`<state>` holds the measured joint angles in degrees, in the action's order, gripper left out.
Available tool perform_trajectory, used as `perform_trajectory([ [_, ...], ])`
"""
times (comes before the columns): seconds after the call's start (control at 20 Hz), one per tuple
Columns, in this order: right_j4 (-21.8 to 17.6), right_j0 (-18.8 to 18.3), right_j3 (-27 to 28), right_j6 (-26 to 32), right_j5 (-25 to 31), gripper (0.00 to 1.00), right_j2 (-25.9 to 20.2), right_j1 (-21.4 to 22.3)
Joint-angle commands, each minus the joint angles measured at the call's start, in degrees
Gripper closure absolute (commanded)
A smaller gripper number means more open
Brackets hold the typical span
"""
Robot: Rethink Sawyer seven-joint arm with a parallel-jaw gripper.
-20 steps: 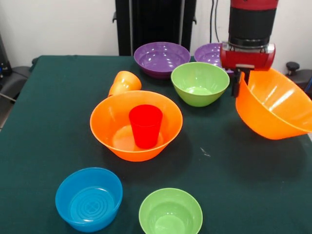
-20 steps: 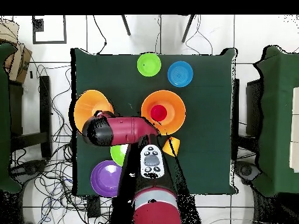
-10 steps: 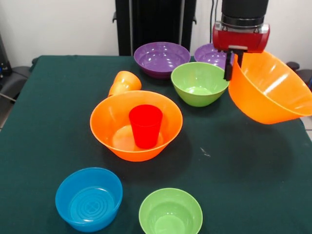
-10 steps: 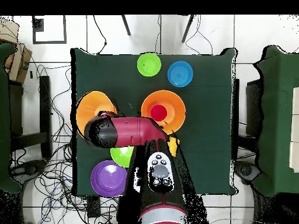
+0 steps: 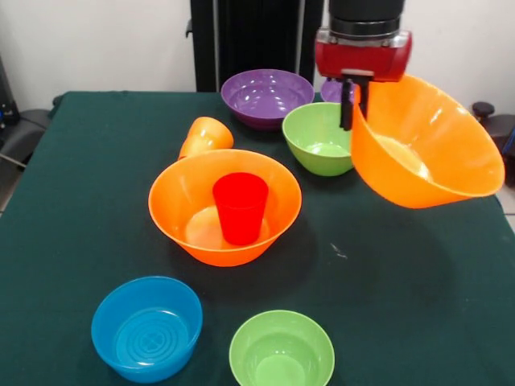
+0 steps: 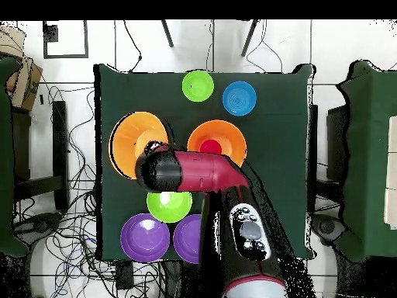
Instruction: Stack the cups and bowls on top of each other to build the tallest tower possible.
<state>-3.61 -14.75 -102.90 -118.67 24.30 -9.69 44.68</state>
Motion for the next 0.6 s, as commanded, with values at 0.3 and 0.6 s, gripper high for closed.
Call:
perform_trajectory([
  [0.3,-5.28,-18.74,-15.74,10.73,-1.77,1.00,-18.38,3.23],
  [0.6,-6.93,-27.98,-26.66,8.73,-4.65,1.00,-24.47,10.22],
])
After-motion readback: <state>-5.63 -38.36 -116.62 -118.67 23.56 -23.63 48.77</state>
